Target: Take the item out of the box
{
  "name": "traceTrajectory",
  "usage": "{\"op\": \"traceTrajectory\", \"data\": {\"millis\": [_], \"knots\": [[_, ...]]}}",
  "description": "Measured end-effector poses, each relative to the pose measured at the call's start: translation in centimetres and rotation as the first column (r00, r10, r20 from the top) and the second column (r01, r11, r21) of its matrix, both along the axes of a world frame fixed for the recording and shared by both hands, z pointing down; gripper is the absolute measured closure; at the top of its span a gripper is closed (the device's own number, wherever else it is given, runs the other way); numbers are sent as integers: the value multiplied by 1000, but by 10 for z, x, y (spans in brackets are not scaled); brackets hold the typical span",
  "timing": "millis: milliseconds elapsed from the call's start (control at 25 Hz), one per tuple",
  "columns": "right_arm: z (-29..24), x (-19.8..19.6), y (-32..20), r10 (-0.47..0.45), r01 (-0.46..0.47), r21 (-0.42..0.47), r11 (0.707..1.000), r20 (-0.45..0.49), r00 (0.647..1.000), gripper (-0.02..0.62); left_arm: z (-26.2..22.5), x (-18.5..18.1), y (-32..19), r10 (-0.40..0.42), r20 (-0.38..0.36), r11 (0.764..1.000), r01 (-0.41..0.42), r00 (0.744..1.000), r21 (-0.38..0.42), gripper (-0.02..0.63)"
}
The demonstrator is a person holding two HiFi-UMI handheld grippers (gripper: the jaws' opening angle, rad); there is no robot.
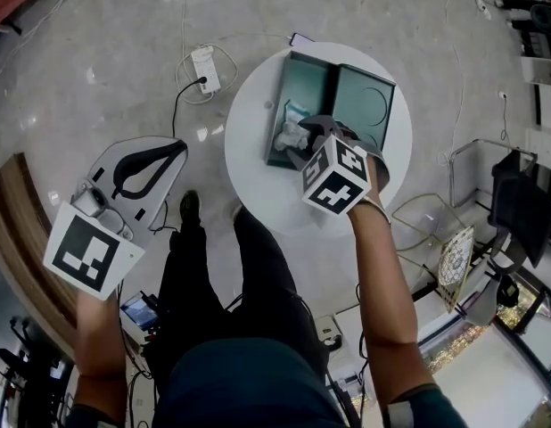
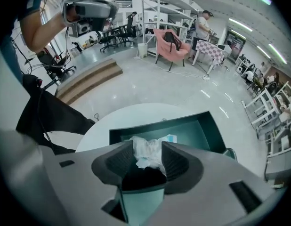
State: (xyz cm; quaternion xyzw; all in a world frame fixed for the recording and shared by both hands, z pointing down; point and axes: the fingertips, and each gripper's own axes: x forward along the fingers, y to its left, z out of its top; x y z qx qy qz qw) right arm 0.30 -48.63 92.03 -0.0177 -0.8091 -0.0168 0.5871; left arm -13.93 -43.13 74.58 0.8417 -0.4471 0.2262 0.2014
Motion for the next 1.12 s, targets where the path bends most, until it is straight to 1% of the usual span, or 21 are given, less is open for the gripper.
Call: {"op": "traceTrajectory", "data": {"millis": [280, 480, 560, 680, 760, 840, 1000, 1120], "knots": [[32, 0, 12, -74, 75, 8, 997, -107, 991, 402, 5, -11, 18, -20, -2, 1000, 20, 1000, -2, 588], [47, -4, 16, -95, 98, 13, 995, -144, 985, 407, 6, -18, 28, -30, 0, 1000, 30, 1000, 2, 586], [53, -5, 18, -102, 106, 16, 994, -159, 982, 427, 7, -21, 32, -36, -1, 999, 36, 999, 2, 586], [54, -7, 21, -101, 107, 28, 994, -176, 979, 481, 0, -24, 41, -40, 3, 999, 40, 999, 7, 586], [53, -7, 22, -86, 94, 32, 995, -182, 980, 513, -4, -26, 45, -41, 6, 999, 41, 999, 14, 587], [52, -8, 19, -61, 68, 37, 997, -180, 982, 529, -6, -27, 46, -39, 9, 999, 38, 999, 22, 586], [42, -5, 17, -5, 13, 48, 999, -155, 988, 537, -14, -27, 48, -35, 12, 999, 35, 999, 39, 586], [25, -6, 21, 36, -31, 42, 999, -126, 991, 537, -29, -30, 53, -33, 18, 998, 32, 999, 53, 588]]}}
